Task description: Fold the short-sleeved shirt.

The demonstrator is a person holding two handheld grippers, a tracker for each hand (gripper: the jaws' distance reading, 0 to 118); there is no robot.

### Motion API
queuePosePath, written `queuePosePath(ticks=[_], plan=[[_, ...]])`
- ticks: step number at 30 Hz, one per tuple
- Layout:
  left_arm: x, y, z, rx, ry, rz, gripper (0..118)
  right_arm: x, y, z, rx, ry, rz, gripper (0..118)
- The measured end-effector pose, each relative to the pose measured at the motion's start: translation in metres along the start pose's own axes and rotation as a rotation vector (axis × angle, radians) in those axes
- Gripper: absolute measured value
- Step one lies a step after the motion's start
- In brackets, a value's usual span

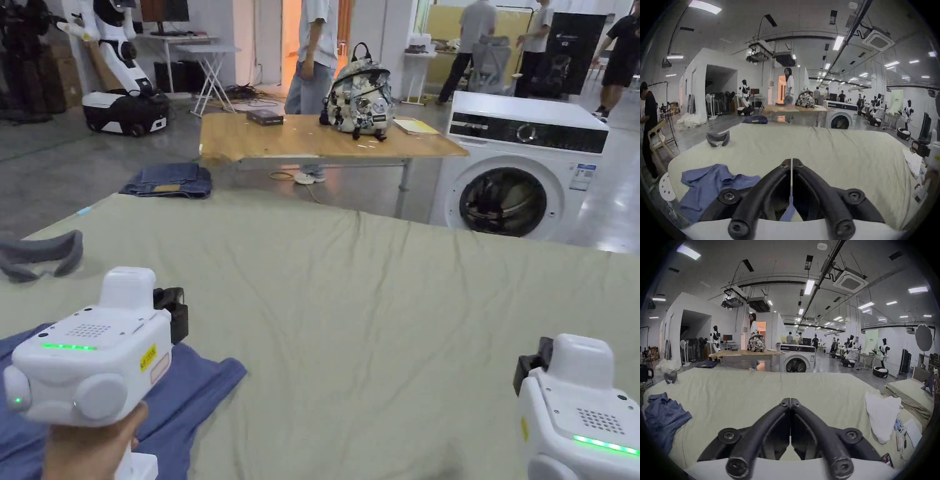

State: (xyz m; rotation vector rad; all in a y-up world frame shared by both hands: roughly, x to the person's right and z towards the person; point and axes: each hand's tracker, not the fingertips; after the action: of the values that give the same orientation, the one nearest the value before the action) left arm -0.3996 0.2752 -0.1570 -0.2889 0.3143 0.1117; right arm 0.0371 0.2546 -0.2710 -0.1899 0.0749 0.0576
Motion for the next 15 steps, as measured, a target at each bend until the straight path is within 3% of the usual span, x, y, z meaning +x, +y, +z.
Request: queuePosePath(ticks=[7,9,15], plan=[[-0.085,-0.004,-0.004,-0.238,0.092,-0.054,0,-0.012,-0.006,-0.004,-0.023,0.039,0.028,0],[-0.115,-0.013,-0.009,-0.257,0.063,-0.016,0,-0.015,-0.009,-0.006,-0.029,0.044,0.031,0],[-0.158,-0.038,-0.028,-0.541,0.051,0.107,0,-0.021,-0.018,-0.010,-0.065,0.061,0.032,0]])
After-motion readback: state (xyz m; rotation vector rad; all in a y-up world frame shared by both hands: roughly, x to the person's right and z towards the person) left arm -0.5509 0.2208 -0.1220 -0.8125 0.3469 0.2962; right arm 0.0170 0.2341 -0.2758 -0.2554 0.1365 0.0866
